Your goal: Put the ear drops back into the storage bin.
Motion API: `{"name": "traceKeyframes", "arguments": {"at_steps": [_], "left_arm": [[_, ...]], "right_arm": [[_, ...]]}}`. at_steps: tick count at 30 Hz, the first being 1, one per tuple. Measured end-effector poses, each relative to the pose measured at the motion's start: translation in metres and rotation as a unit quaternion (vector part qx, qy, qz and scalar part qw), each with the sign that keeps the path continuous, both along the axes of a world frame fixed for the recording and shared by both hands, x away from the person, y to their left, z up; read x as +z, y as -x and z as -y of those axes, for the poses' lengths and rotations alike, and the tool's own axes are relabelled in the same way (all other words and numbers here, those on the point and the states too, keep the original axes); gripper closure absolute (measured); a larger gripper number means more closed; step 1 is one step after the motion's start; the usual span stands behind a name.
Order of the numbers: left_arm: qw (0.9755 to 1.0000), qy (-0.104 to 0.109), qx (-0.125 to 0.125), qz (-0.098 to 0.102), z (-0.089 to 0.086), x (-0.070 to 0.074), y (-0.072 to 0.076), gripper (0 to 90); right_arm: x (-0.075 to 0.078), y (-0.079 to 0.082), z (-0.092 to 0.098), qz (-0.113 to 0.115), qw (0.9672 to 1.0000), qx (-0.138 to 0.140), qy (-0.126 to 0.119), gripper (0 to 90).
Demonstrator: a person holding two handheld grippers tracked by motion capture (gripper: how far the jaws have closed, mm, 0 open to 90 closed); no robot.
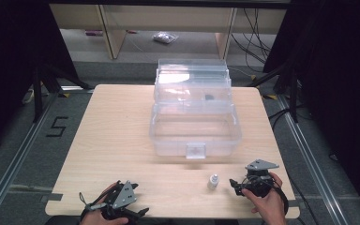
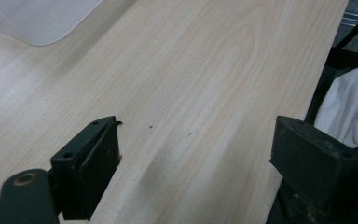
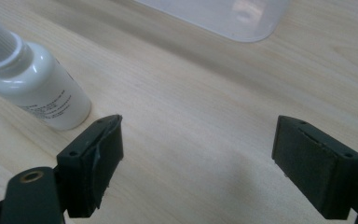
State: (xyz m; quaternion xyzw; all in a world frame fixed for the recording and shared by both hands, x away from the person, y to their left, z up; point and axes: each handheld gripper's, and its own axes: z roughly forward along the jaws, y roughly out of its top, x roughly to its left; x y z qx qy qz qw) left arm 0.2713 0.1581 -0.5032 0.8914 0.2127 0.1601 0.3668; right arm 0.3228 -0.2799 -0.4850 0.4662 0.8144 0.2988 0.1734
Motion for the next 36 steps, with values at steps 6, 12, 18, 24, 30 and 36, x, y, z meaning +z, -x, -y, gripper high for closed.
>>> {"name": "traceKeyframes", "arguments": {"at_steps": [6, 12, 18, 24, 30, 36], "left_arm": [[1.0000, 0.000, 0.001, -0.001, 0.000, 0.000, 0.000, 15.0], [1.0000, 0.000, 0.001, -0.001, 0.000, 0.000, 0.000, 15.0], [1.0000, 0.004, 0.000, -0.001, 0.000, -0.001, 0.000, 15.0], [0.9999, 0.007, 0.005, -0.005, 0.000, -0.001, 0.000, 15.0], [1.0000, 0.003, 0.002, -0.001, 0.000, -0.001, 0.000, 15.0], [1.0000, -0.001, 0.002, -0.001, 0.000, 0.000, 0.000, 15.0]], "right_arm": [[-0.001, 0.000, -0.003, -0.006, 0.9998, 0.014, 0.012, 19.5], [0.001, 0.000, -0.004, -0.016, 0.9997, 0.014, 0.015, 20.1], [-0.002, -0.001, -0.008, -0.022, 0.9986, 0.040, 0.026, 20.7], [0.000, 0.001, -0.011, -0.034, 0.9983, 0.041, 0.025, 22.1], [0.001, 0.001, -0.011, -0.030, 0.9972, 0.058, 0.038, 22.5], [0.002, 0.006, -0.018, -0.050, 0.9965, 0.055, 0.037, 23.0]]}}
